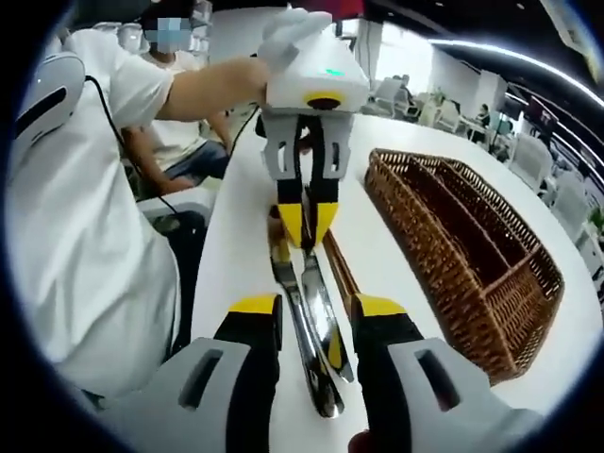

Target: Arrange the knives, forks, and spoons in their matching storage slots by inserting each utensil handle-first until every utensil is classified and aligned in the correct compartment

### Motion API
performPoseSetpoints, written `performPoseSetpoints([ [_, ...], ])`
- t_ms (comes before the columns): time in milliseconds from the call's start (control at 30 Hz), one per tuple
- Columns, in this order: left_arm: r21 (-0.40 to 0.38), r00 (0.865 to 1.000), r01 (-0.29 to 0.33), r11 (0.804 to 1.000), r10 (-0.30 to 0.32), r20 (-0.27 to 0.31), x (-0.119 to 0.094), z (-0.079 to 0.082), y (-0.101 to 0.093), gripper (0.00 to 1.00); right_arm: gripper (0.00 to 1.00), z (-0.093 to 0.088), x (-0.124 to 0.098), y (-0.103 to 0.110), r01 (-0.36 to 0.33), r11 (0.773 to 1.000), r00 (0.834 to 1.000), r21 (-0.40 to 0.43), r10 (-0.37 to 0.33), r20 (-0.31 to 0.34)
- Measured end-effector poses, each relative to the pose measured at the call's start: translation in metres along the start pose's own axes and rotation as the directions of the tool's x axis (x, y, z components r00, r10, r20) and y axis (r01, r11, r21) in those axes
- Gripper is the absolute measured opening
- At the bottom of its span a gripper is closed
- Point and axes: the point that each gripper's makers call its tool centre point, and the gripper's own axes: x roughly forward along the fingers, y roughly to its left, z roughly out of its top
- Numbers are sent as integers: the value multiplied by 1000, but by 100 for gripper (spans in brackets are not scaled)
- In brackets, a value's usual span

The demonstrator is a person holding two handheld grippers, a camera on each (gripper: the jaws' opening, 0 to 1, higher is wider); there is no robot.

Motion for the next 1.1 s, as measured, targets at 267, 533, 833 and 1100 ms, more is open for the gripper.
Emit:
performPoseSetpoints([
  [267,-56,998,56,997,-56,-2,0,0,2,5,25,3,0,-6,17,986,998,-166,-26,-55],
  [533,-128,994,106,986,-104,25,0,0,2,5,22,-3,5,-8,36,948,987,-315,-84,-138],
  [833,-162,989,148,976,-143,40,2,0,2,5,22,-13,11,-10,34,908,973,-417,-125,-193],
  [1100,-183,985,173,968,-167,49,3,0,1,5,21,-18,13,-12,40,869,960,-493,-170,-222],
])
